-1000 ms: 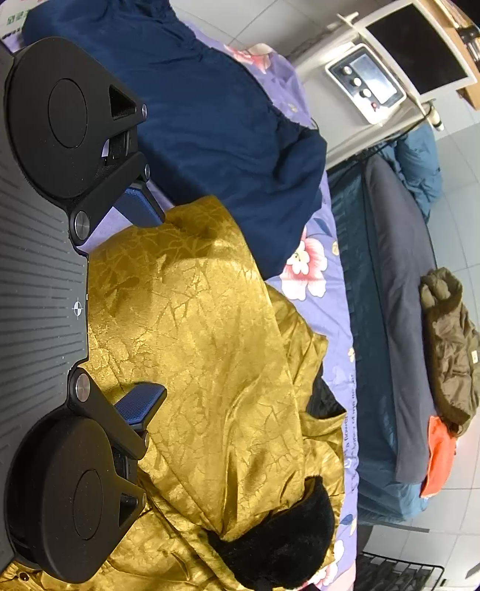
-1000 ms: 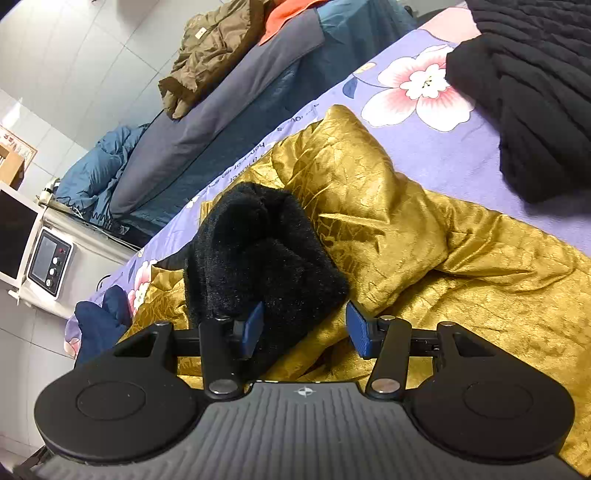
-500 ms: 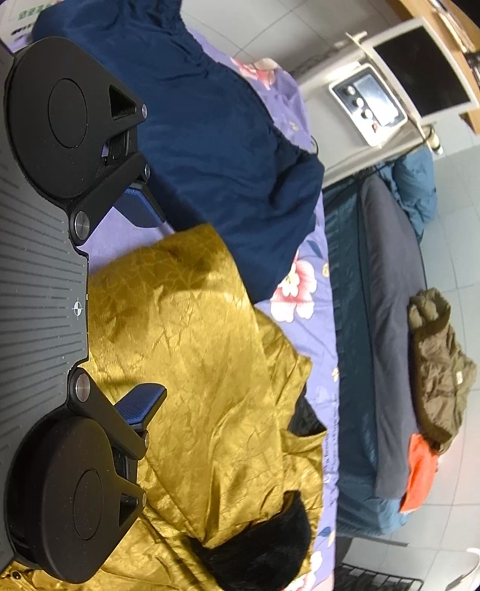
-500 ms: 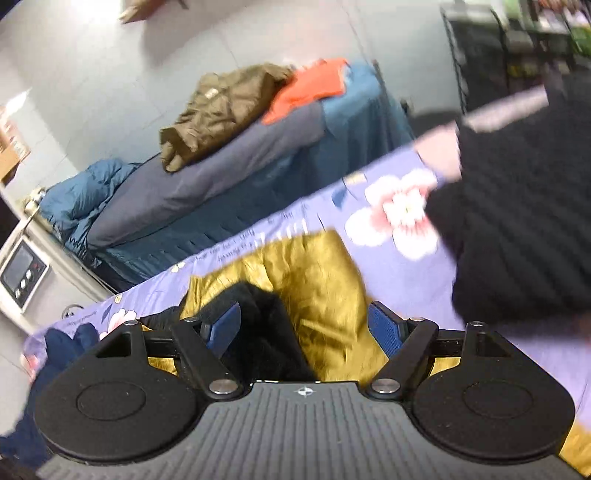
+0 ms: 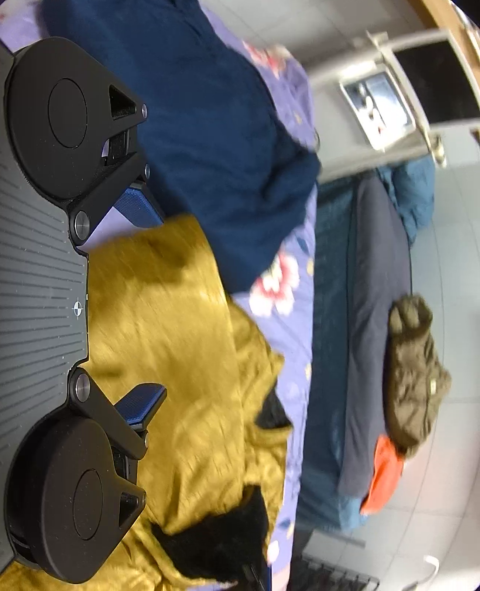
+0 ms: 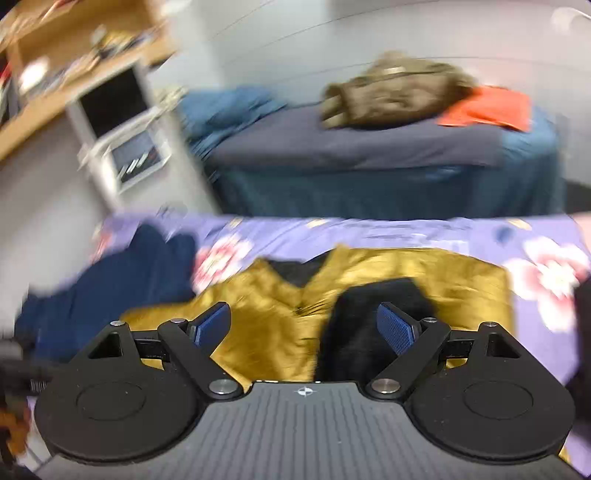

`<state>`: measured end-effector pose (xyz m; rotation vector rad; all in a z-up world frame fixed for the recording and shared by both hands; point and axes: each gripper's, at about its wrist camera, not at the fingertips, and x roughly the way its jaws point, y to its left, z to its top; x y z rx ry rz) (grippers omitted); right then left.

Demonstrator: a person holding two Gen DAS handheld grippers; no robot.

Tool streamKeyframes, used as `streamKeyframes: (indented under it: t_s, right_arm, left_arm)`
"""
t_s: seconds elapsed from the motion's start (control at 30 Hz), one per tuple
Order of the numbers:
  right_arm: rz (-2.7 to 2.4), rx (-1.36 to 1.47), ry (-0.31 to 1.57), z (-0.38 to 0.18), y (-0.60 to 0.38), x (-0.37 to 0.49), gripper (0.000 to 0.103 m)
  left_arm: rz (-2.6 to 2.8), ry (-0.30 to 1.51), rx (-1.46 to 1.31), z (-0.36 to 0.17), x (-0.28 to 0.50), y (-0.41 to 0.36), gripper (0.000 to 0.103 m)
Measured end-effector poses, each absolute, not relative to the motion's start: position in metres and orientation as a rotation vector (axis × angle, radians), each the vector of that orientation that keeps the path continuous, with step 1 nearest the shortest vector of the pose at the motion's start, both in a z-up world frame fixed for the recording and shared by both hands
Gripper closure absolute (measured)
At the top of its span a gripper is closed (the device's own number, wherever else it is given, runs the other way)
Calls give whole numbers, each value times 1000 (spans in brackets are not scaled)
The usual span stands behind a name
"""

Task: Fold large clothes

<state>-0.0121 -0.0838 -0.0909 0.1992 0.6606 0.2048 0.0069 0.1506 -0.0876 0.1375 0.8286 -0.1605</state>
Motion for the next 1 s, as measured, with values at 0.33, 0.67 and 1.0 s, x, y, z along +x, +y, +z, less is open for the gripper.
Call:
streamKeyframes:
  t_s: [0.33, 0.67, 1.0]
  right_arm:
    - [203, -67, 966, -161, -57, 53, 15]
    - [161, -163, 1084, -214, -54, 69, 0]
    - [115, -205, 1125, -226, -44, 82, 0]
  left_arm:
    - [-231, 938, 314, -157, 57, 111, 0]
    - [-257, 1007, 275, -188, 78, 119, 0]
    - [-213, 979, 289, -194, 78, 109, 0]
